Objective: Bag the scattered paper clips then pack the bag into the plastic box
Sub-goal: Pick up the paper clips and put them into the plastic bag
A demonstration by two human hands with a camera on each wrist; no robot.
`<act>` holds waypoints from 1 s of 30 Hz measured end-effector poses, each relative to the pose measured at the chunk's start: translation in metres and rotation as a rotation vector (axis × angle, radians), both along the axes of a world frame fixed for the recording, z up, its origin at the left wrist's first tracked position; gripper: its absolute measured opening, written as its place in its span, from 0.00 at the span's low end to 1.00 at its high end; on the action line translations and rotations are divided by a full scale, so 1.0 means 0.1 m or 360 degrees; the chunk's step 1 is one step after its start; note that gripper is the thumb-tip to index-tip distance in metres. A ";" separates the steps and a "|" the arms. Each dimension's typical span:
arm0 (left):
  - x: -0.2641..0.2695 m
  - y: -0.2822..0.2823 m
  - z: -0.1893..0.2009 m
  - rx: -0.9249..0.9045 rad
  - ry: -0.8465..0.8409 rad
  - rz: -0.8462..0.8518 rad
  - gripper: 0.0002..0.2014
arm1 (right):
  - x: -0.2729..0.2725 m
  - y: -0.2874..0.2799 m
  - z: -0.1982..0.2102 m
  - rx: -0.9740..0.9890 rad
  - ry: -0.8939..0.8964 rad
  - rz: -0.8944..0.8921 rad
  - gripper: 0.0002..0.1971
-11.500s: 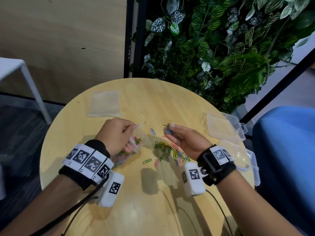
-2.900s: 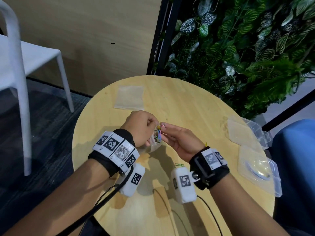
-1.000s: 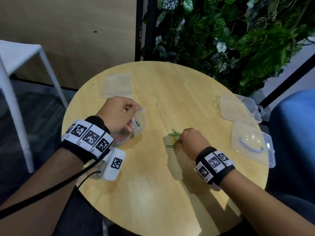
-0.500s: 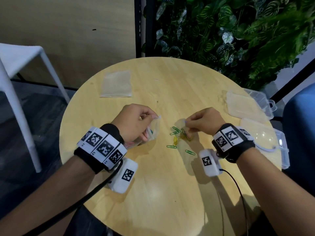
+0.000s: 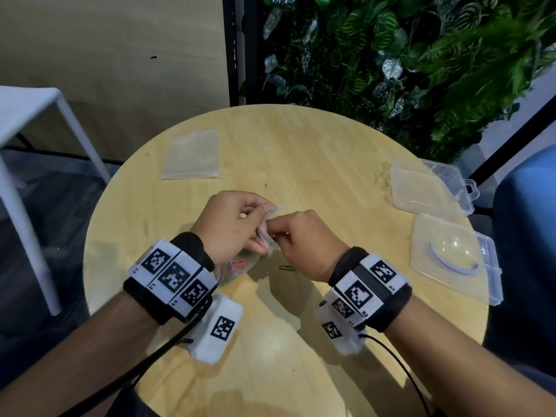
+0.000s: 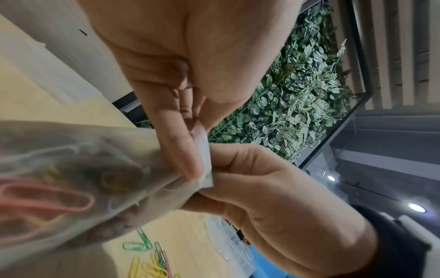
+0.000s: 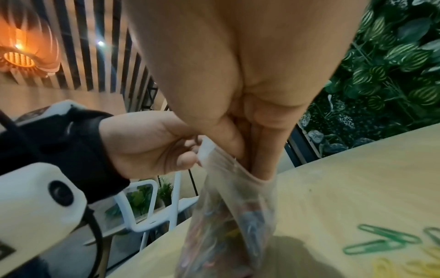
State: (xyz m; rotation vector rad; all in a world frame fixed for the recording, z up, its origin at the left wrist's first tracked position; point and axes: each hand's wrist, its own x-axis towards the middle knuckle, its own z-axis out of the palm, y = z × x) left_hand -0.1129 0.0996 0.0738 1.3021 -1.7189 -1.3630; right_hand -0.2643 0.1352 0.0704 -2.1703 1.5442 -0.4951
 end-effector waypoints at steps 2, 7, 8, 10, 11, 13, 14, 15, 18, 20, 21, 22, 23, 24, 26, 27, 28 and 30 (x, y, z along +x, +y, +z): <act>0.00 -0.01 0.00 0.0004 0.0012 -0.0018 0.09 | -0.03 0.03 0.02 -0.0036 -0.0067 -0.0016 0.18; 0.07 -0.09 0.01 0.0004 0.0044 0.0034 0.09 | -0.31 0.04 0.14 -0.0003 -0.0450 -0.0606 0.16; 0.09 -0.10 0.02 0.0005 0.0038 0.0057 0.09 | -0.42 0.04 0.13 0.0048 -0.0218 -0.0643 0.14; 0.13 -0.13 0.04 0.0023 0.0025 0.0089 0.09 | -0.52 0.09 0.01 0.0373 0.0290 -0.0656 0.17; 0.15 -0.14 0.05 0.0031 0.0026 0.0091 0.09 | -0.51 0.12 -0.10 0.0560 0.0446 -0.0653 0.20; 0.17 -0.14 0.06 0.0029 0.0020 0.0083 0.10 | -0.40 0.18 -0.37 0.0756 0.0515 -0.0707 0.28; 0.17 -0.13 0.06 0.0025 0.0012 0.0085 0.10 | -0.31 0.18 -0.49 0.0751 0.0512 -0.0751 0.32; 0.18 -0.12 0.06 0.0024 0.0007 0.0085 0.10 | -0.22 0.17 -0.59 0.0706 0.0524 -0.0768 0.35; 0.20 -0.09 0.07 0.0021 -0.0006 0.0094 0.10 | -0.03 0.12 -0.69 0.0622 0.0585 -0.0721 0.36; 0.22 -0.08 0.08 0.0014 -0.0024 0.0105 0.10 | 0.01 0.13 -0.69 0.0574 0.0725 -0.0605 0.32; 0.23 -0.08 0.08 0.0010 -0.0028 0.0107 0.10 | 0.01 0.16 -0.67 0.0554 0.0816 -0.0523 0.31; 0.23 -0.08 0.07 0.0004 -0.0028 0.0104 0.10 | 0.01 0.19 -0.66 0.0555 0.0898 -0.0436 0.32; 0.23 -0.08 0.07 -0.0001 -0.0026 0.0098 0.10 | 0.00 0.22 -0.64 0.0569 0.0962 -0.0354 0.35; 0.23 -0.08 0.07 -0.0004 -0.0025 0.0092 0.10 | 0.01 0.25 -0.62 0.0588 0.1016 -0.0283 0.39; 0.22 -0.08 0.07 -0.0011 -0.0038 0.0078 0.10 | 0.07 0.29 -0.53 0.0589 0.1114 -0.0172 0.37; 0.21 -0.08 0.07 -0.0016 -0.0046 0.0071 0.09 | 0.11 0.32 -0.48 0.0562 0.1151 -0.0133 0.32; 0.20 -0.08 0.07 -0.0021 -0.0054 0.0064 0.09 | 0.14 0.35 -0.43 0.0517 0.1175 -0.0093 0.27; 0.19 -0.08 0.07 -0.0029 -0.0065 0.0054 0.10 | 0.16 0.39 -0.35 0.0402 0.1197 -0.0021 0.17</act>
